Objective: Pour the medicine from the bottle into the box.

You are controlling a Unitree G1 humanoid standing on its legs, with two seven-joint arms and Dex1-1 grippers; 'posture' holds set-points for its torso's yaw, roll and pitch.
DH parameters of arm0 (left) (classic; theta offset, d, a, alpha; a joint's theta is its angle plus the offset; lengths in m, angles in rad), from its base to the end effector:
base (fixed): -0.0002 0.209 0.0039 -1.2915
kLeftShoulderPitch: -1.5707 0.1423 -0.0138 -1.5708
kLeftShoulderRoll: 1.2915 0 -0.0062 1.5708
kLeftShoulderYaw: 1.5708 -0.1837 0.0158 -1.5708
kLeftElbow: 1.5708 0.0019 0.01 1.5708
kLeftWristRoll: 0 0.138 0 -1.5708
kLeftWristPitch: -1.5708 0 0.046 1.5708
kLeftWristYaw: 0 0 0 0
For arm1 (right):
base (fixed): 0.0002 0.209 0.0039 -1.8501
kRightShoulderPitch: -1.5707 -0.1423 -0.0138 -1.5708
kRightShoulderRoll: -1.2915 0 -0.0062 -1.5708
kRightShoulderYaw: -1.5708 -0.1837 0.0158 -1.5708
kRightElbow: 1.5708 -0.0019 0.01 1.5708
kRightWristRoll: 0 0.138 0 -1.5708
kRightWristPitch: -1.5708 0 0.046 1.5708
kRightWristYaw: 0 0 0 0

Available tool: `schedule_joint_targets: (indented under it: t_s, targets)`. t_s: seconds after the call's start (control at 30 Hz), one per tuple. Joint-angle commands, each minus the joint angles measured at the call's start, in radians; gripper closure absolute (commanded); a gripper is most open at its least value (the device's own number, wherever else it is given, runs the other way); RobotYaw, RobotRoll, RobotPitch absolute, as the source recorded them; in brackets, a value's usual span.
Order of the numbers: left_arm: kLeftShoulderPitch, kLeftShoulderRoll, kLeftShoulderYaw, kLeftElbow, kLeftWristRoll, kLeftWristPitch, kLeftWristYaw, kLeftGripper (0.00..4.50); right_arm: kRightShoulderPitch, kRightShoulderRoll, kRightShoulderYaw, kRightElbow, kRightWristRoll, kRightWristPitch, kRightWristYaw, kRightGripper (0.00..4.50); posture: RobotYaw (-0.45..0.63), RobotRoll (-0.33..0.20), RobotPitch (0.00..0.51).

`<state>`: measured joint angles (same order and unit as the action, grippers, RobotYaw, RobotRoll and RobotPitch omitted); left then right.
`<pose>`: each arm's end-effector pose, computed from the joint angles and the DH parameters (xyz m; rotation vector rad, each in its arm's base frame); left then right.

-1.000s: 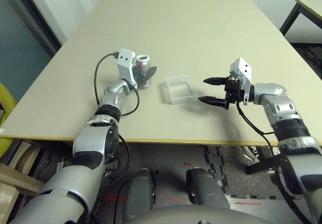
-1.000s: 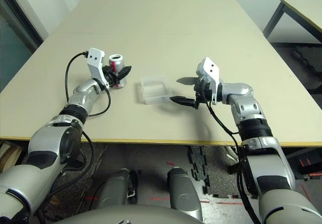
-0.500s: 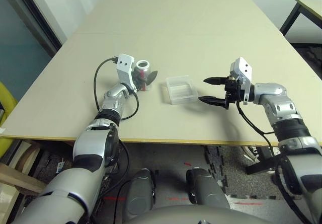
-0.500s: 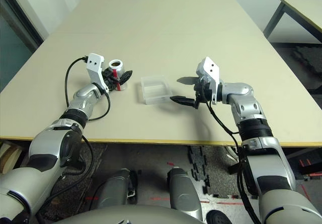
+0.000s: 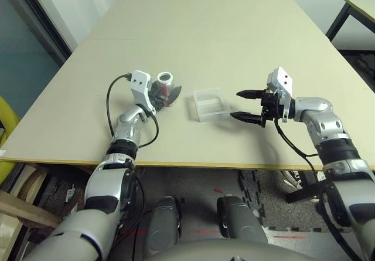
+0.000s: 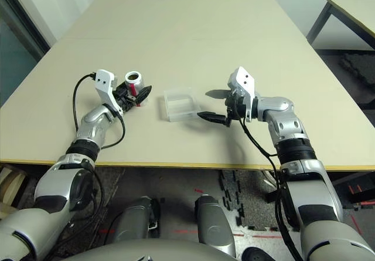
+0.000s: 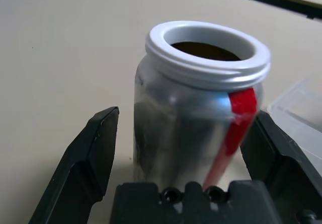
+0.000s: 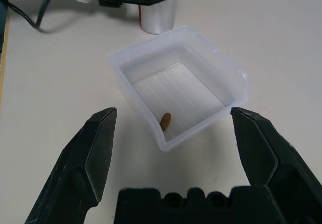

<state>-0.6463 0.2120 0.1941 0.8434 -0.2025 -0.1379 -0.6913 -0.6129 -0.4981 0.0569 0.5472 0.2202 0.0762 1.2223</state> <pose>0.3132 0.2024 0.0683 -0.1023 0.0021 -0.5414 0.3109 -0.2364 0.1222 -0.2342 0.1646 1.1486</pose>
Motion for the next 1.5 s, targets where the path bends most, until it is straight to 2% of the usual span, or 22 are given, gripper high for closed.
schedule_joint_targets:
  t_s: [0.03,0.4,0.53,0.67,0.87,1.07,1.13,1.3,1.5]
  targets:
    - [0.065,0.004,-0.015,-0.123,-0.032,0.070,-0.017,0.02,-0.009,-0.002,-0.013,0.022,0.001,-0.013,-0.012,0.00,-0.16,0.000,0.077]
    - [0.335,0.024,-0.010,-0.608,-0.112,0.267,0.042,0.02,-0.019,0.003,-0.054,0.066,0.018,-0.028,-0.051,0.00,-0.14,0.000,0.062]
    - [0.390,0.043,0.034,-0.774,-0.162,0.335,0.099,0.02,-0.027,0.021,-0.133,0.099,0.050,-0.023,-0.161,0.00,-0.13,0.000,0.058]
    - [0.397,0.086,0.109,-0.826,-0.204,0.361,0.150,0.02,-0.032,0.034,-0.227,0.143,0.083,-0.029,-0.298,0.00,-0.11,0.000,0.053]
    - [0.344,0.193,0.194,-0.728,-0.233,0.356,0.162,0.02,-0.038,0.029,-0.345,0.213,0.107,-0.061,-0.489,0.00,-0.11,0.000,0.046]
    - [0.216,0.292,0.251,-0.485,-0.224,0.288,0.149,0.02,-0.045,-0.003,-0.420,0.286,0.096,-0.124,-0.651,0.00,-0.11,0.000,0.043]
    - [0.171,0.321,0.257,-0.401,-0.216,0.257,0.144,0.02,-0.043,-0.017,-0.416,0.295,0.079,-0.154,-0.673,0.00,-0.12,0.000,0.043]
    - [0.085,0.368,0.248,-0.245,-0.196,0.188,0.130,0.02,-0.032,-0.034,-0.425,0.289,0.072,-0.204,-0.716,0.00,-0.12,0.000,0.047]
    - [0.032,0.393,0.245,-0.126,-0.185,0.138,0.119,0.02,-0.007,-0.074,-0.457,0.301,0.082,-0.209,-0.760,0.00,-0.12,0.000,0.056]
